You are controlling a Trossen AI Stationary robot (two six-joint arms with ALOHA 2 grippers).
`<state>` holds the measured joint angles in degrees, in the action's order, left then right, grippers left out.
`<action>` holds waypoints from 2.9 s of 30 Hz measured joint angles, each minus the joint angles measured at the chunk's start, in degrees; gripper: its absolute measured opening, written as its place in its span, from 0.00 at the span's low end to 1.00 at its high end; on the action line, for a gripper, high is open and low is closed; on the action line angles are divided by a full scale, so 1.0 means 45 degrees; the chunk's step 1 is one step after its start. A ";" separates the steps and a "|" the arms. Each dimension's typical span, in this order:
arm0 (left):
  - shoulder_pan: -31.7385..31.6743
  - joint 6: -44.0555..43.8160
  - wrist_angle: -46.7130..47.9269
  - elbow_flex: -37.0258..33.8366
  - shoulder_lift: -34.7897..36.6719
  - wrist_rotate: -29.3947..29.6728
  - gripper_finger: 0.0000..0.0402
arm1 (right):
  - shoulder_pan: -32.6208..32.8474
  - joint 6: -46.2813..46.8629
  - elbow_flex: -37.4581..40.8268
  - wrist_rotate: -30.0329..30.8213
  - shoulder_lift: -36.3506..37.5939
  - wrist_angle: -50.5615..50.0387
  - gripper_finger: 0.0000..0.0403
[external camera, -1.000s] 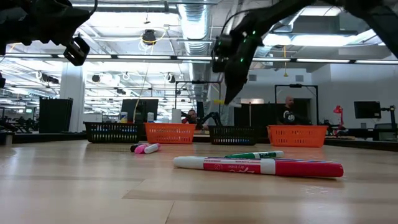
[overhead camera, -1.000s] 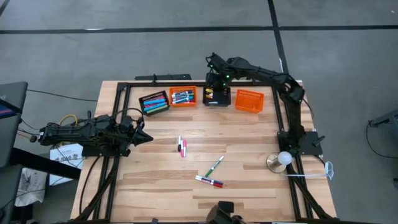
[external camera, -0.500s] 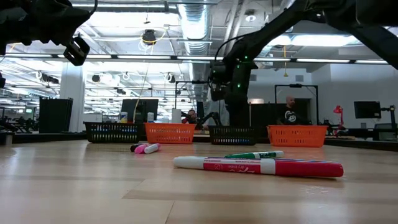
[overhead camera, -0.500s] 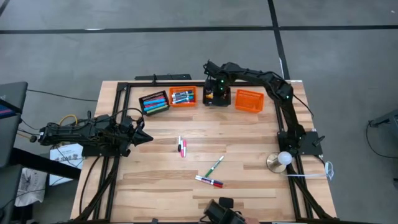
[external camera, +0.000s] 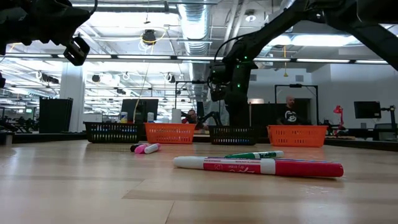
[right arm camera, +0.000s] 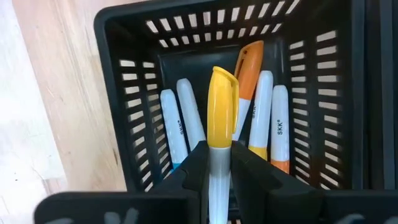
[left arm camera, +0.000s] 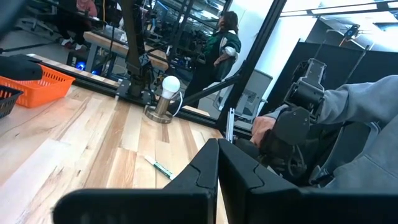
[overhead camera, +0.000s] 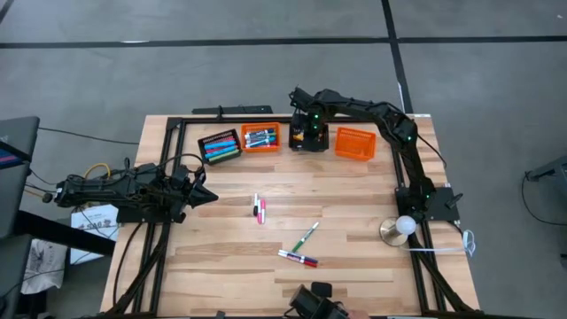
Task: Pick & Place Markers
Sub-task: Put the yellow mini highlighter into the right black bin, then put the black mini highlighter pen into the right black bin
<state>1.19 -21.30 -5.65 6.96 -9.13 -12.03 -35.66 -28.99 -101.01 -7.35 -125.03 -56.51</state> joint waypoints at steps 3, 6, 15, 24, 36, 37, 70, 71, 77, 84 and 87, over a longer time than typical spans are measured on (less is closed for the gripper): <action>0.0000 0.0000 0.0000 0.0000 0.0000 0.0000 0.02 | 0.0000 -0.0001 0.0000 -0.0003 0.0005 0.0008 0.12; 0.0000 0.0000 0.0000 0.0000 0.0000 0.0000 0.02 | 0.0000 0.0008 0.0000 -0.0005 0.0005 0.0008 0.13; 0.0000 0.0000 -0.0015 0.0000 0.0000 0.0000 0.02 | -0.0019 0.0099 -0.0002 0.0325 0.0010 0.0008 0.25; 0.0000 -0.0001 -0.0098 0.0000 0.0000 0.0000 0.02 | 0.0484 0.0110 -0.0539 -0.0440 0.0906 -0.1730 0.30; 0.0000 0.0000 -0.0189 0.0000 0.0000 0.0000 0.02 | 0.2410 0.1151 -0.0588 -0.4382 0.5604 -0.3154 0.28; 0.0000 0.0000 -0.0189 0.0000 0.0000 0.0000 0.02 | 0.2633 0.1305 -0.0588 -0.4391 0.5973 -0.3154 0.28; 0.0000 -0.1812 -0.4312 0.0409 -0.3238 0.2312 0.02 | 0.5456 0.3478 -0.0438 -0.4325 1.0010 -0.3368 0.27; 0.0000 -0.1812 -0.4326 0.0528 -0.3499 0.2305 0.02 | 0.5384 0.3472 -0.0150 -0.4319 1.0222 -0.3182 0.27; 0.0000 -0.1812 -0.4408 0.1223 -0.5071 0.2249 0.02 | 0.4630 0.4495 0.4148 -0.3664 1.2607 0.0169 0.27; 0.0000 -0.1812 -0.4473 0.2277 -0.6626 0.2239 0.02 | 0.4081 0.6542 0.9544 -0.3577 1.6198 0.4803 0.27; 0.0000 -0.1812 -0.4468 0.2962 -0.7592 0.2176 0.02 | 0.4058 0.7369 1.1253 -0.3225 1.7618 0.6551 0.27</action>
<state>1.19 -29.45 -25.75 20.29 -43.29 -2.24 -17.40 4.17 -50.37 -21.87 -45.75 -27.02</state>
